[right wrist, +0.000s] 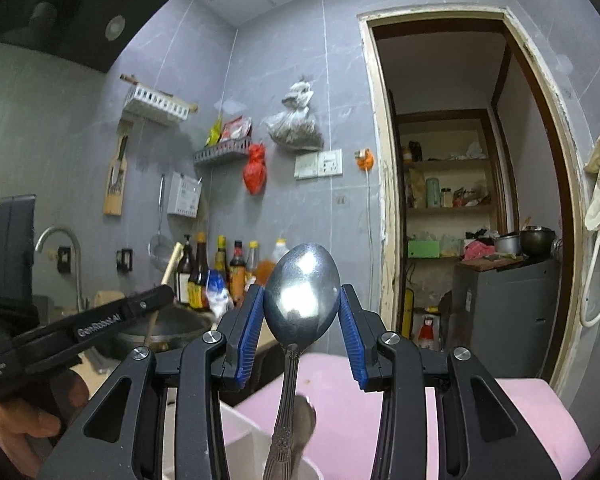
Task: Organize utensils
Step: 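Carry the chopstick over the caddy with the left tool while the right tool brings the spoon, then open both tools to drop the chopstick and round spoon into the caddy, then move both tools back down to the utensil pile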
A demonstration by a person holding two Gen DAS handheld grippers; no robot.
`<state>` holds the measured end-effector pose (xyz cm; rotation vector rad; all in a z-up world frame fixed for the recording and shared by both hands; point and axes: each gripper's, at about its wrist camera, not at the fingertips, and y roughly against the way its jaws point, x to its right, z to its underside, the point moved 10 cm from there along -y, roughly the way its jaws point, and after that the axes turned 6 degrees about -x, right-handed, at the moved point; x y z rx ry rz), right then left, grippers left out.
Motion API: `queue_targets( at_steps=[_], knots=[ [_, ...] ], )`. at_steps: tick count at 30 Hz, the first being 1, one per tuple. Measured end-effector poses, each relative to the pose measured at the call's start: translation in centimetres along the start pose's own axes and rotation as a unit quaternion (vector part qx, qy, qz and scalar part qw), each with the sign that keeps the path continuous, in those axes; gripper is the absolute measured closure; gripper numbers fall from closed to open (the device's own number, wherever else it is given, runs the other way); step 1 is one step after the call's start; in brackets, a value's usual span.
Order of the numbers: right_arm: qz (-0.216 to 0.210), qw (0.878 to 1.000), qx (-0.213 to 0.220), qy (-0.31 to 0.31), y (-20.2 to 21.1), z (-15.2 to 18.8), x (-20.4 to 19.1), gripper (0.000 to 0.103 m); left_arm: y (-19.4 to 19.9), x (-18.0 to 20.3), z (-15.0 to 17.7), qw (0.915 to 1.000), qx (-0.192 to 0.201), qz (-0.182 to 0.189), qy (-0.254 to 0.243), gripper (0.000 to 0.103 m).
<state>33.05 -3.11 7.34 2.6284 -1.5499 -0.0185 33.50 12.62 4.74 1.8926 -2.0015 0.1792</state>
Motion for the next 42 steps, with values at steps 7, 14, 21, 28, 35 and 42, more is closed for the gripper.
queue_targets(
  at_steps=[7, 14, 21, 28, 35, 42],
  knots=[
    [-0.02, 0.999, -0.034, 0.011, 0.3, 1.9, -0.5, 0.067, 0.1, -0.4, 2.4, 0.9987, -0.045, -0.011, -0.021, 0.1],
    [-0.034, 0.998, -0.045, 0.003, 1.2, 2.4, -0.8, 0.06, 0.6, -0.1, 3.9, 0.996, -0.087, 0.003, -0.019, 0.089],
    [-0.03, 0.999, -0.04, -0.005, 2.8, 1.3, -0.4, 0.05, 2.1, 1.5, 3.5, 0.9949, -0.095, 0.012, -0.03, 0.066],
    [-0.004, 0.999, -0.044, -0.02, 5.0, 0.5, 2.4, 0.021, 3.8, 3.7, 2.6, 0.9951, -0.083, 0.0, -0.054, 0.025],
    [0.033, 0.998, -0.04, -0.023, 8.2, 0.4, 6.0, 0.0, 5.4, 6.8, 2.5, 0.9948, -0.045, -0.006, -0.091, 0.007],
    [0.08, 0.996, -0.047, -0.02, 11.6, 1.0, 10.2, 0.0, 5.7, 10.5, 5.2, 0.9897, -0.073, 0.024, -0.121, 0.006]
  ],
)
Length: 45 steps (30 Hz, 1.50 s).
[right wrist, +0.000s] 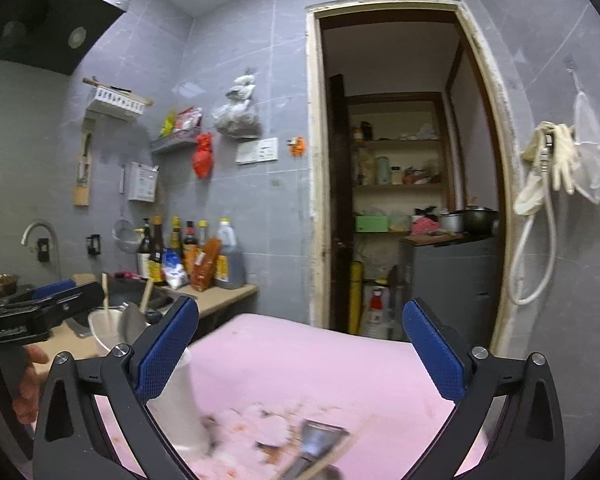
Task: Organize utensils
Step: 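Move both tools back down to the utensil pile, then close the left tool on a wooden chopstick while the right tool grips the gold spoon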
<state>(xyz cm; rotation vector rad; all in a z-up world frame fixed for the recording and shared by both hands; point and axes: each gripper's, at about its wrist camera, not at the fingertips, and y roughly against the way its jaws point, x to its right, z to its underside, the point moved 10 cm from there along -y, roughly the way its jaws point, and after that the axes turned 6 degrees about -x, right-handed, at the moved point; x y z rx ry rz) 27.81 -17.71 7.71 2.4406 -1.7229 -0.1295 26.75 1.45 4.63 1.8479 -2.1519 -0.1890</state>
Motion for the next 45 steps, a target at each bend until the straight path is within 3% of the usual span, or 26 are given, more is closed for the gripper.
queue_targets(
  at_steps=[8, 15, 27, 34, 43, 45],
  knots=[
    [0.05, 0.998, -0.034, -0.005, 2.1, 2.4, 5.4, 0.0, -1.1, 4.5, 3.5, 0.9979, -0.05, 0.032, -0.027, 0.006],
    [0.072, 0.994, -0.085, 0.004, 3.2, 5.6, 7.9, 0.0, -2.5, 6.9, 6.5, 0.9925, -0.103, 0.036, -0.055, 0.006],
    [0.07, 0.973, -0.22, 0.014, 4.0, 12.6, 9.1, 0.0, -5.2, 9.8, 12.3, 0.9683, -0.214, 0.048, -0.12, 0.008],
    [0.055, 0.962, -0.267, 0.007, 4.0, 14.5, 8.8, 0.007, -6.8, 10.9, 14.9, 0.9503, -0.272, 0.061, -0.139, 0.035],
    [0.017, 0.946, -0.323, 0.029, 3.0, 16.9, 6.9, 0.037, -9.2, 11.7, 17.8, 0.923, -0.354, 0.085, -0.126, 0.072],
    [0.006, 0.941, -0.335, 0.039, 2.9, 17.4, 6.3, 0.042, -9.7, 11.6, 18.2, 0.9192, -0.365, 0.081, -0.122, 0.073]
  ],
)
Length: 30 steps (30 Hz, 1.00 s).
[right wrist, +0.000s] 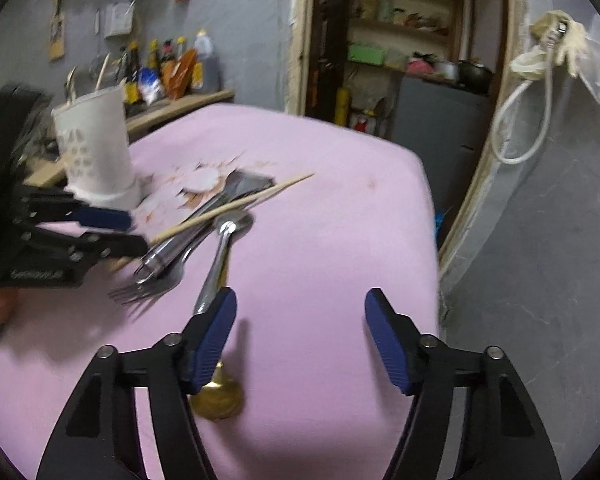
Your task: Organize utensils
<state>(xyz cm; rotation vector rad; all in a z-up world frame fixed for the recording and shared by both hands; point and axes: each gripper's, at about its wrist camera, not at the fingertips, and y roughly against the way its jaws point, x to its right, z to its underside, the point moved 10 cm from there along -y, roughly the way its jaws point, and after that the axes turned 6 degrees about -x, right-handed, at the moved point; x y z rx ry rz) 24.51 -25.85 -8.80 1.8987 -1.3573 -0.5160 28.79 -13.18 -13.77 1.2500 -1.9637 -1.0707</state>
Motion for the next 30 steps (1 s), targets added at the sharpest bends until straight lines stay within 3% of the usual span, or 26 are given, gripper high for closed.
queue_targets(
  at_steps=[8, 24, 28, 30],
  knots=[
    [-0.006, 0.998, -0.04, 0.052, -1.4, 1.1, -2.2, 0.045, -0.6, -0.5, -0.7, 0.9999, -0.011, -0.001, 0.007, 0.075],
    [0.024, 0.995, -0.055, 0.077, -1.4, 1.7, -2.4, 0.047, -1.0, -0.7, -1.0, 0.9997, -0.014, -0.015, 0.009, 0.085],
    [0.037, 0.994, -0.052, 0.087, -1.8, 1.2, -2.6, 0.06, -1.2, -0.6, -1.0, 0.9994, -0.014, -0.031, 0.002, 0.099],
    [0.047, 0.994, -0.049, 0.087, -1.8, 0.9, -2.3, 0.072, -1.2, -1.0, -1.0, 0.9996, -0.015, -0.022, 0.012, 0.101]
  ],
)
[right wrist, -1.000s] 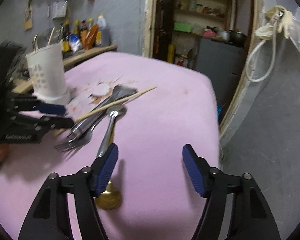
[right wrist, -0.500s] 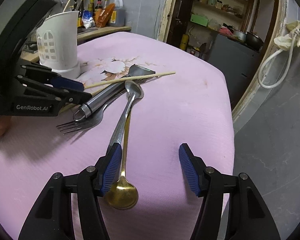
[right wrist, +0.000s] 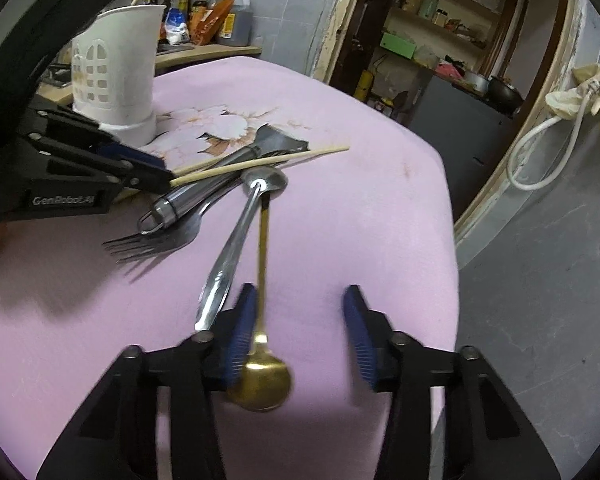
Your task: Organize utensils
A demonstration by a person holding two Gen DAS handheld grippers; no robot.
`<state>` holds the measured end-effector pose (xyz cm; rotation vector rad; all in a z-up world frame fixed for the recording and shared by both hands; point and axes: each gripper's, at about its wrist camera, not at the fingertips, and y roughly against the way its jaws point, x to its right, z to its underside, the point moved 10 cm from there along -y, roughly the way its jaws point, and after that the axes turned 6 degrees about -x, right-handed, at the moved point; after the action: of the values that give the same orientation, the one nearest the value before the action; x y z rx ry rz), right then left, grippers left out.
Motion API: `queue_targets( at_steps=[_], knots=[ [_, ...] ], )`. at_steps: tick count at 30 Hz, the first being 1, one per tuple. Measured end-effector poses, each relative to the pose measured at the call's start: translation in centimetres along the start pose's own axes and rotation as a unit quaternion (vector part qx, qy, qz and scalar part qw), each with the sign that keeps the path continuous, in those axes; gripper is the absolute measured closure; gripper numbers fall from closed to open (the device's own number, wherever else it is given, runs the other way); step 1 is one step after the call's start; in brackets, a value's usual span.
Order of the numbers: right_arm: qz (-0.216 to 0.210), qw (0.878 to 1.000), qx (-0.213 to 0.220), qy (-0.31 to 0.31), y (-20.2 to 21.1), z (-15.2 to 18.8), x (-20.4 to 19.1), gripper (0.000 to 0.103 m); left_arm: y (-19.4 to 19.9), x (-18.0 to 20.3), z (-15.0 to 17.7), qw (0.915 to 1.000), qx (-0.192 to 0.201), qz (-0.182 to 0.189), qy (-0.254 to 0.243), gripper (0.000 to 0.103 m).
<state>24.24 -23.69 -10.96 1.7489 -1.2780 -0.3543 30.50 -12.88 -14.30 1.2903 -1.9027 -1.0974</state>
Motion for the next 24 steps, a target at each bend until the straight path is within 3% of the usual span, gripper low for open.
queue_targets(
  at_steps=[6, 11, 24],
  knots=[
    [-0.014, 0.999, 0.009, -0.036, 0.3, -0.1, 1.3, 0.085, 0.9, -0.7, 0.7, 0.9997, 0.001, 0.011, 0.023, 0.101],
    [-0.001, 0.999, 0.014, -0.047, 0.7, 0.0, 1.4, 0.094, 2.4, -1.2, 2.1, 0.999, -0.003, 0.024, 0.037, 0.101],
    [-0.017, 0.992, 0.001, -0.128, 2.0, 2.2, 2.4, 0.098, 7.0, -3.2, 6.8, 0.9913, -0.009, 0.077, 0.106, 0.101]
  ],
)
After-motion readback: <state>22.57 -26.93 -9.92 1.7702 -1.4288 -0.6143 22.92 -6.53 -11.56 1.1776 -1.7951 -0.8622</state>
